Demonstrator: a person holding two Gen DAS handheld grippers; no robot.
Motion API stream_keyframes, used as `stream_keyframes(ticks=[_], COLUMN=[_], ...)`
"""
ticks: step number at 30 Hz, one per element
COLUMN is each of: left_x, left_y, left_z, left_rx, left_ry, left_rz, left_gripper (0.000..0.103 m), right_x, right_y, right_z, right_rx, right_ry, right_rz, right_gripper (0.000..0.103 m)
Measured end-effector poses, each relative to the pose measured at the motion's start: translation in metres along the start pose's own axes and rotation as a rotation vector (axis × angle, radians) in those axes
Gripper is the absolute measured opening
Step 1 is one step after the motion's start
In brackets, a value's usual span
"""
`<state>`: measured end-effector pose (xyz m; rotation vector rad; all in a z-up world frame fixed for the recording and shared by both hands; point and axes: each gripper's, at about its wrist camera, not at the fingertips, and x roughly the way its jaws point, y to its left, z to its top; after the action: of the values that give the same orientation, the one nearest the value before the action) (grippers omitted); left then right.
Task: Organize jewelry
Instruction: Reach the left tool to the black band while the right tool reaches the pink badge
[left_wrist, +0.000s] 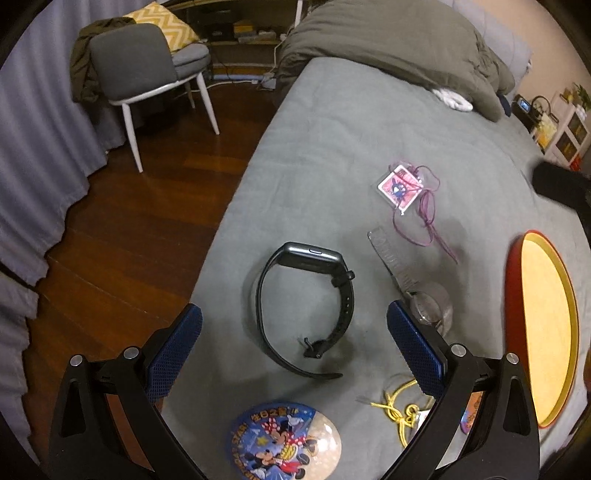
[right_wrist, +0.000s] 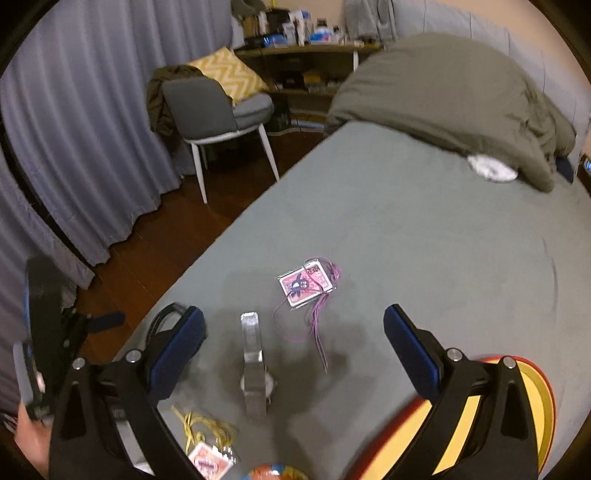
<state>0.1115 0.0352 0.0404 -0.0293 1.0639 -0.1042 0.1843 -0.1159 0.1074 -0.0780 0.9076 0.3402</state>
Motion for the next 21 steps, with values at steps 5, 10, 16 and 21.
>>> stream_keyframes(ticks=[5, 10, 16, 21], left_x=[0.010, 0.026, 0.040, 0.050], left_y=[-0.006, -0.005, -0.005, -0.014], left_z=[0.001, 0.001, -0.004, -0.007], left_rx=[0.019, 0.020, 0.029, 0.060], left_ry=[0.022, 0.062, 0.101, 0.127], left_rz=[-0.008, 0.003, 0.028, 0.054], left_gripper=[0.098, 0.098, 0.098, 0.098], right_x=[0.045, 0.087, 0.120, 0.141], right_y=[-0.013, -0.016, -0.014, 0.000], right_z=[0.014, 0.022, 0.024, 0.023], right_rx=[0.085, 0.106, 0.111, 0.072], right_ry=[0.103, 0.181, 0.232, 0.290], right_rz=[0.025, -0.014, -0.032, -0.069], right_gripper=[0.094, 0.094, 0.094, 0.094])
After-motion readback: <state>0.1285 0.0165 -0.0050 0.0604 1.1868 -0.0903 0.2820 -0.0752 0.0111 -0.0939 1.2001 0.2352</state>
